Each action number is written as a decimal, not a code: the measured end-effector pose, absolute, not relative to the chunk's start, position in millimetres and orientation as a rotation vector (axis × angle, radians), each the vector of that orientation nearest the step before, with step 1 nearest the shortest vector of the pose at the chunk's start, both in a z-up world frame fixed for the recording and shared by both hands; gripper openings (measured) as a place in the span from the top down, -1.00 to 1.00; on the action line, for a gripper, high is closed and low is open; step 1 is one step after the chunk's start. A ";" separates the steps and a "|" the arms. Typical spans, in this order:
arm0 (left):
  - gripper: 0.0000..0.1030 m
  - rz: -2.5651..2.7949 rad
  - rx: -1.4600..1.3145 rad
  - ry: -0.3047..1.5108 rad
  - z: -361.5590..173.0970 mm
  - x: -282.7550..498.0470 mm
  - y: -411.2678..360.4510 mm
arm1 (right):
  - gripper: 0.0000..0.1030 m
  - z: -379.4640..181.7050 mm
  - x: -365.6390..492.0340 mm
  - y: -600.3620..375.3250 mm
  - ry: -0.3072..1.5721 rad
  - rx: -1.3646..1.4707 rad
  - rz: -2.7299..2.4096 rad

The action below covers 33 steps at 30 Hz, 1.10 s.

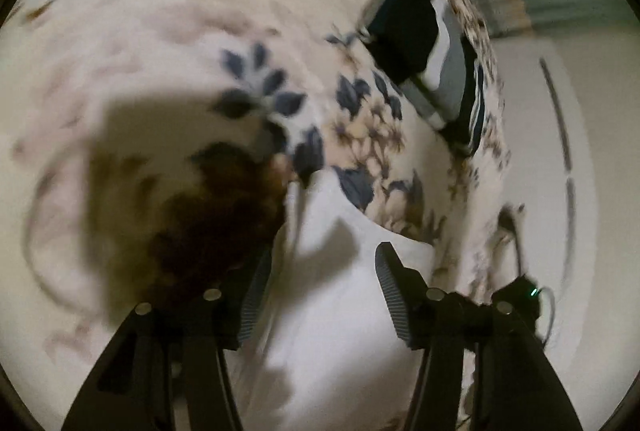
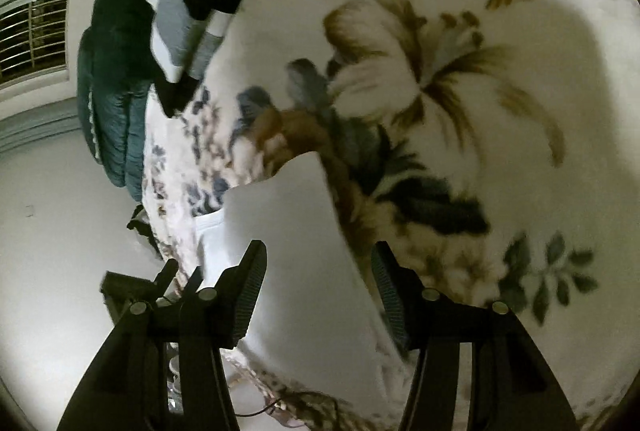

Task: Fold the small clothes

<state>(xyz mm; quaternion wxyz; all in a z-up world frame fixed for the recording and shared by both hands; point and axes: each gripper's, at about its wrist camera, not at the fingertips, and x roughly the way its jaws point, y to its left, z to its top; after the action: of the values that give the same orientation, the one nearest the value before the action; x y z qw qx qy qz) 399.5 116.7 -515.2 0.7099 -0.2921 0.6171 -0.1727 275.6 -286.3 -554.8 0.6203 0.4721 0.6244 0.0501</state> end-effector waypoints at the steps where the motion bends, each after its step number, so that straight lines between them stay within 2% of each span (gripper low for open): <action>1: 0.11 -0.384 -0.630 1.360 -517.6 402.6 111.8 | -0.10 -560.9 280.9 -284.6 1.432 1.089 0.123; 2: 0.56 -0.389 -0.622 1.344 -518.6 406.0 108.1 | -0.08 -565.2 284.9 -283.2 1.429 1.080 0.125; 3: 0.81 -0.381 -0.594 1.341 -519.2 408.9 105.6 | 0.13 -568.5 290.9 -280.3 1.422 1.050 0.109; 4: 0.87 -0.375 -0.582 1.338 -518.9 410.2 107.2 | 0.61 -570.1 294.8 -277.9 1.420 1.036 0.108; 5: 0.88 -0.379 -0.608 1.324 -518.1 409.6 112.7 | 0.82 -571.2 299.4 -274.5 1.423 1.026 0.114; 7: 0.89 -0.368 -0.652 1.305 -515.7 405.6 125.5 | 0.95 -562.5 304.6 -269.2 1.391 0.996 0.130; 11: 0.89 -0.327 -0.692 1.316 -524.3 405.0 138.8 | 0.96 -543.1 315.5 -260.6 1.344 0.930 0.135; 18: 0.84 -0.337 -0.718 1.365 -537.4 411.5 138.3 | 0.95 -561.8 327.4 -255.8 1.437 0.863 0.073; 20: 0.61 -0.362 -0.718 1.395 -532.7 405.6 140.8 | 0.91 -560.9 324.9 -259.9 1.460 0.893 0.089; 21: 0.51 -0.373 -0.711 1.398 -529.0 400.1 141.9 | 0.77 -558.2 321.8 -262.7 1.472 0.895 0.093; 22: 0.32 -0.363 -0.670 1.398 -522.1 389.6 142.8 | 0.49 -555.5 318.4 -263.6 1.482 0.884 0.098; 24: 0.27 -0.338 -0.587 1.398 -511.5 370.1 141.2 | 0.24 -546.4 306.2 -266.0 1.486 0.843 0.121; 30: 0.26 -0.221 -0.340 1.434 -500.2 309.2 127.2 | 0.24 -534.0 255.5 -245.2 1.559 0.678 0.141; 33: 0.26 -0.195 -0.324 1.458 -507.1 295.2 123.8 | 0.24 -535.7 233.0 -232.5 1.589 0.626 0.129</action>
<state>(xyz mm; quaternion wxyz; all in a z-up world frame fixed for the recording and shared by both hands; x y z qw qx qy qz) 295.2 123.8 -507.1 0.7296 -0.1473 0.6619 -0.0886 233.0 -232.5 -535.7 0.6550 0.2762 0.7010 0.0567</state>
